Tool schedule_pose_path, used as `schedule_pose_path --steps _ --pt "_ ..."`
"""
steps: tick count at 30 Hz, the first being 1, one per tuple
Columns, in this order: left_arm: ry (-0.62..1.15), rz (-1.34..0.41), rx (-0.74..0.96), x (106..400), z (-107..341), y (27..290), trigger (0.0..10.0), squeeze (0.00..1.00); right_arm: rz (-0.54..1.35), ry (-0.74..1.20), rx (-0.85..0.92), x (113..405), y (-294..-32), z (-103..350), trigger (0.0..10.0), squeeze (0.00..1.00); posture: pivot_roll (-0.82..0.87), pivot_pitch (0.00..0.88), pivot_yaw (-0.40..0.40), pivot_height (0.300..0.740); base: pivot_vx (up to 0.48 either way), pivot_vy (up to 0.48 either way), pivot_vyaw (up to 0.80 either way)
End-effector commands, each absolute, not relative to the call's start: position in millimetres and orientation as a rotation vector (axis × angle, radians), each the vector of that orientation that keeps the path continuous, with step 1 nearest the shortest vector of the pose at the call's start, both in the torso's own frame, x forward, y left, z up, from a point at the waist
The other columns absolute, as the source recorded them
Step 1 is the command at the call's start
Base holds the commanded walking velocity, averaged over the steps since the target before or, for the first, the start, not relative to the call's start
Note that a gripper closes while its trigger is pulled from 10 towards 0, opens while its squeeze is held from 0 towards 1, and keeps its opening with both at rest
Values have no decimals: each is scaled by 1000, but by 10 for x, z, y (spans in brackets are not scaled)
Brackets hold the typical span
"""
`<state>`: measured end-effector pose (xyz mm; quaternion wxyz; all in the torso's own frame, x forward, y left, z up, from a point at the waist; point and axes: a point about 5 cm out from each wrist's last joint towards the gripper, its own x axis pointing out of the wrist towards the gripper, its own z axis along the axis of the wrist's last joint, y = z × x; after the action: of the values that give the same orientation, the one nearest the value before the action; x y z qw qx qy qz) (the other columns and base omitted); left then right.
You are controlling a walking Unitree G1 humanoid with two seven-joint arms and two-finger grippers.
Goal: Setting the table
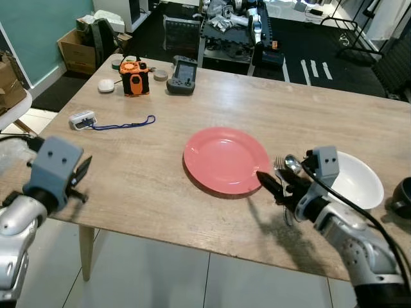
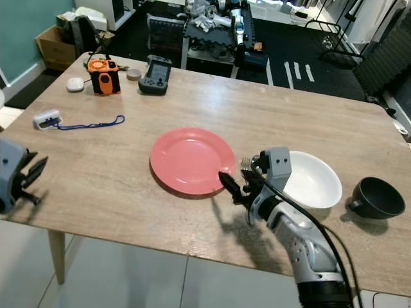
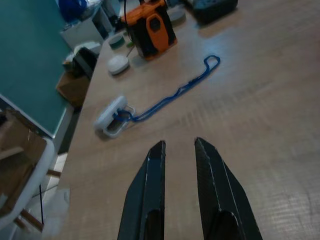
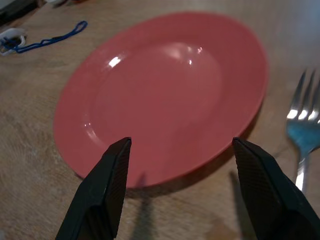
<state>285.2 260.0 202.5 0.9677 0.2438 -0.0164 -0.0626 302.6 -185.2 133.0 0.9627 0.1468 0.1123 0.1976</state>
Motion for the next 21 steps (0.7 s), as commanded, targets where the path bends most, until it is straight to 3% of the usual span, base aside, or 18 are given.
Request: schedule_pose_path --steps 1,8,13,21 --pt "-45 -96 529 2985 2067 2612 10000 0 329 304 384 3005 -1856 1137 10000 0 53 69 -37 740 0 0 0" --pt "-114 -99 588 3286 2280 2569 10000 0 254 352 474 3044 -1764 999 10000 0 54 77 -35 740 0 0 0" --pt "-101 -200 595 3607 2281 2392 10000 0 213 243 515 3096 -1787 1162 10000 0 22 99 -4 740 0 0 0" --pt "-95 -255 551 3839 2226 2169 10000 0 290 233 586 3006 -1737 1260 10000 0 -27 124 21 740 0 0 0"
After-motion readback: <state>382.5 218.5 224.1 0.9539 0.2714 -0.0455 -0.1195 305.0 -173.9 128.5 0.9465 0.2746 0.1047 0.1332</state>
